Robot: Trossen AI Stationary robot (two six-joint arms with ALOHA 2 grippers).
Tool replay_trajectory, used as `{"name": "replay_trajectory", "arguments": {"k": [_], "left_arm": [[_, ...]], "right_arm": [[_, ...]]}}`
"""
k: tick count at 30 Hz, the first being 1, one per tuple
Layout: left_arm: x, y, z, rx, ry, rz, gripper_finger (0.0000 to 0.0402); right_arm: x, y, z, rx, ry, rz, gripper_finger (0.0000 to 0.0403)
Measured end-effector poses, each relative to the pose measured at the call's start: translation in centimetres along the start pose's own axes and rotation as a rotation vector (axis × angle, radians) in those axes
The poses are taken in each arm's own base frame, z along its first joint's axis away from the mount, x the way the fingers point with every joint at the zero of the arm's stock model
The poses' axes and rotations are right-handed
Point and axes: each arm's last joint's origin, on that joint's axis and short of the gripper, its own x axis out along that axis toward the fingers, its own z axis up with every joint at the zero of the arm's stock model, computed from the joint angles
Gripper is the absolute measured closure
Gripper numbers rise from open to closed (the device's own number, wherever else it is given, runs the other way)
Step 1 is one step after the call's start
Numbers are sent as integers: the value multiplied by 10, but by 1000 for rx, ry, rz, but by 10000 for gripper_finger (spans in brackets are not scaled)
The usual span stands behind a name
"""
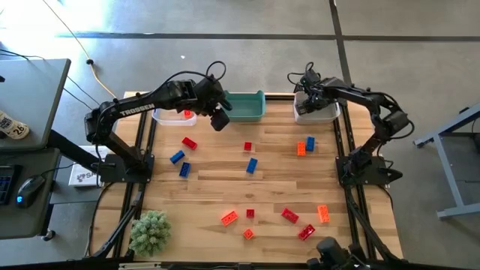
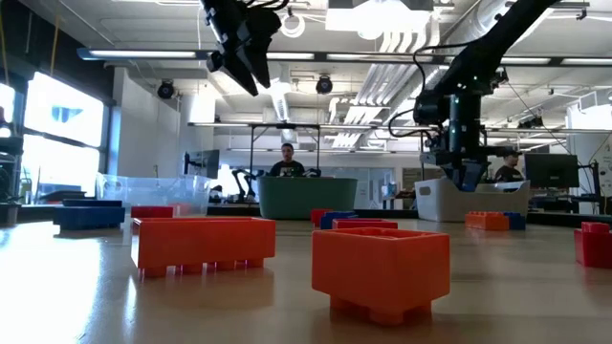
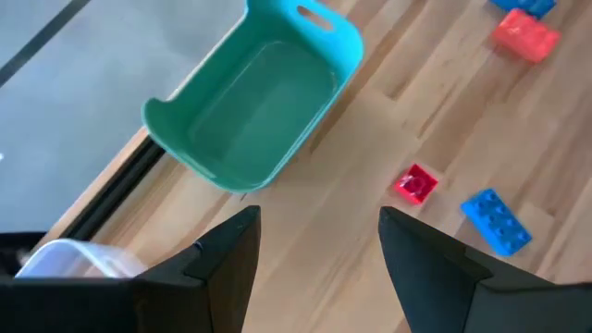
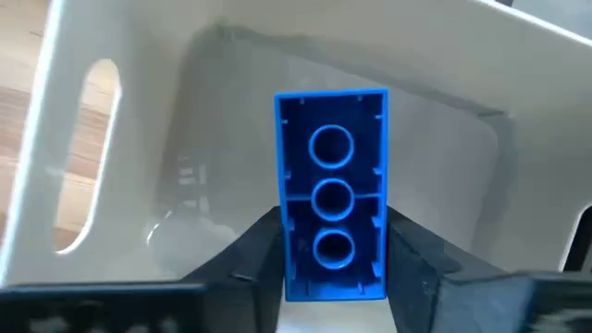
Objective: Sort & place blocks by color
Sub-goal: Put the blue game piece into the white bin, then put the red game piece into the green bin
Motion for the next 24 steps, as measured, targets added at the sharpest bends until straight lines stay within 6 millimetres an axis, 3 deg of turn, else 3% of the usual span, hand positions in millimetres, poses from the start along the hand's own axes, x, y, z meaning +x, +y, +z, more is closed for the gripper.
{"name": "replay_trajectory", "arguments": {"k": [4, 7, 24], "left_arm": [[0, 2, -3, -8, 25, 38, 192], [0, 5, -6, -19, 61, 72, 192], [-1, 45, -28, -104, 350, 182, 192]], "right_arm": [[-10, -2, -1, 23, -33, 6, 206], [-21, -5, -2, 44, -64, 16, 188], [-100, -25, -23, 111, -341, 91, 182]]}}
